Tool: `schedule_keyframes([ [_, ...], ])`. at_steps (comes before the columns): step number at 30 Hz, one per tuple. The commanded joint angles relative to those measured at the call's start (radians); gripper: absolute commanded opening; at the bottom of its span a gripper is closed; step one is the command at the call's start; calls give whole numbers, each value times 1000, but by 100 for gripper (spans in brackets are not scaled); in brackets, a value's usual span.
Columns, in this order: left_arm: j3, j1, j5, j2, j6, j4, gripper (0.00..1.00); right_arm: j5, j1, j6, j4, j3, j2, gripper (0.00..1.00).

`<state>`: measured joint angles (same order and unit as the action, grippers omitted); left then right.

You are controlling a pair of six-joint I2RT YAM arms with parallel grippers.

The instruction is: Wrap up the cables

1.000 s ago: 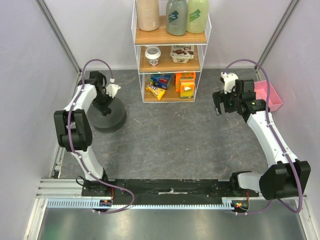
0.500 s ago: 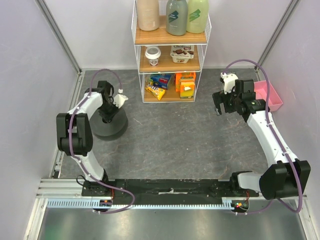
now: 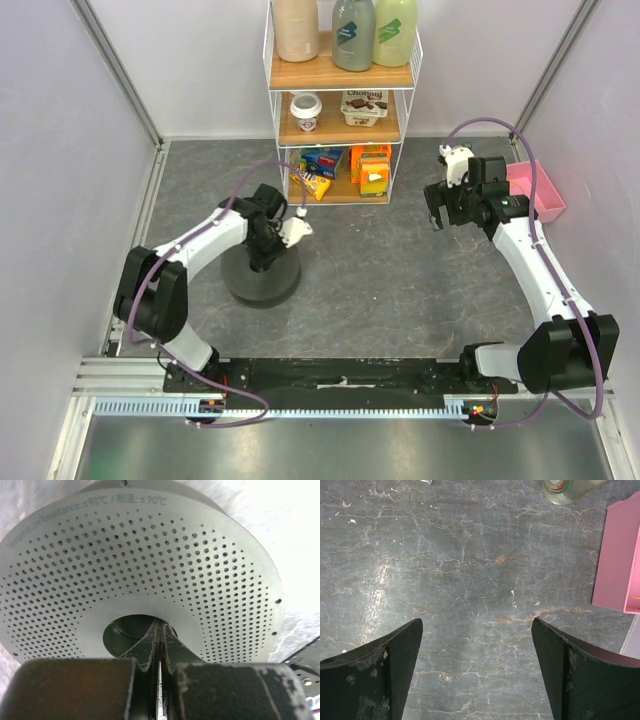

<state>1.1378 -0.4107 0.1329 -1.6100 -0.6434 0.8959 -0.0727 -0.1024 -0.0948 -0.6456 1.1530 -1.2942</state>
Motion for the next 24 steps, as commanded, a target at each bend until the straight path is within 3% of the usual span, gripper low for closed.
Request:
schedule_keyframes([
  [1,14,-134,66,-27,120,12,2,17,3,-22,-5,40,-2,98],
  [13,137,-482,100,-140,246,-9,2,60,55,-45,-43,73,-10,98],
  [24,356,-517,79,-252,298,6,2,7,139,-54,-63,85,-28,98],
])
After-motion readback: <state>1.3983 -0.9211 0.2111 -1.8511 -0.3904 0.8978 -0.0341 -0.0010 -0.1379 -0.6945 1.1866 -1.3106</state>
